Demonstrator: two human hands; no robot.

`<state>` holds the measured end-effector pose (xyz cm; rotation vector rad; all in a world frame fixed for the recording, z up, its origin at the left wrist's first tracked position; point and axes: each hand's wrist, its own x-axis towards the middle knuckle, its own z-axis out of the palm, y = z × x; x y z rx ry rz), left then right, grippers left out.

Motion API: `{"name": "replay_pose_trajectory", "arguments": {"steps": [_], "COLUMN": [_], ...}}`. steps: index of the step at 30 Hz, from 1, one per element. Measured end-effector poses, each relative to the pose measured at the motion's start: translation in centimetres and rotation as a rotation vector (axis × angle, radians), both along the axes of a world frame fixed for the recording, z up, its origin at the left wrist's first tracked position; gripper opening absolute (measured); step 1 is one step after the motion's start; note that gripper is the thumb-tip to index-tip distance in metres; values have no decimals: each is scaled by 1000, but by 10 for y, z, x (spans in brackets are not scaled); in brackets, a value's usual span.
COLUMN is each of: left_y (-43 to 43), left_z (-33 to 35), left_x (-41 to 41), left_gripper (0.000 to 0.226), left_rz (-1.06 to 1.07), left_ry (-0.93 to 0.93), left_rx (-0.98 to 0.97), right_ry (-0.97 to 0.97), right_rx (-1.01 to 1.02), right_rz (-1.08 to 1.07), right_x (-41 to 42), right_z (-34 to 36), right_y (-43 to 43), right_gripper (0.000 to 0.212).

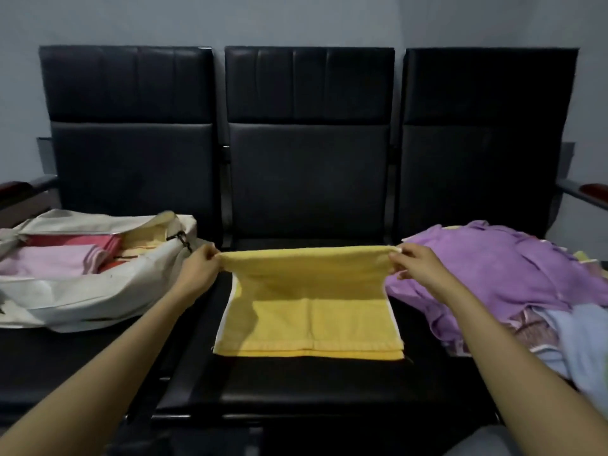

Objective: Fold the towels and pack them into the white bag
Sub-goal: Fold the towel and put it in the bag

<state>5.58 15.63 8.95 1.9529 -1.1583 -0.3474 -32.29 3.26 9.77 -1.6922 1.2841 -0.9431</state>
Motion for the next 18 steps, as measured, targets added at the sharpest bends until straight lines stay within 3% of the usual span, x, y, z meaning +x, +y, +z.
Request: {"name": "replay_pose_trajectory", "arguments": {"steps": [3, 7, 12, 18], "left_y": [29, 55, 73, 82], "left_z": [-22, -44, -40, -28], "left_x": [-4, -7, -7, -3], "left_gripper": [7, 7, 3, 15], "left_rz": [-132, -270, -314, -411], "left_ry": [-119, -191, -177, -132], "left_rx": [193, 407, 348, 342], "right_ry": [199, 603, 528, 371], "right_rx": [62, 109, 25, -17], "right_rz": [127, 264, 206, 213], "right_x": [-17, -30, -33, -44], "right_z": [-19, -46, -50, -46], "right_y": [22, 39, 51, 54], "right_gripper": [7, 4, 3, 5]}}
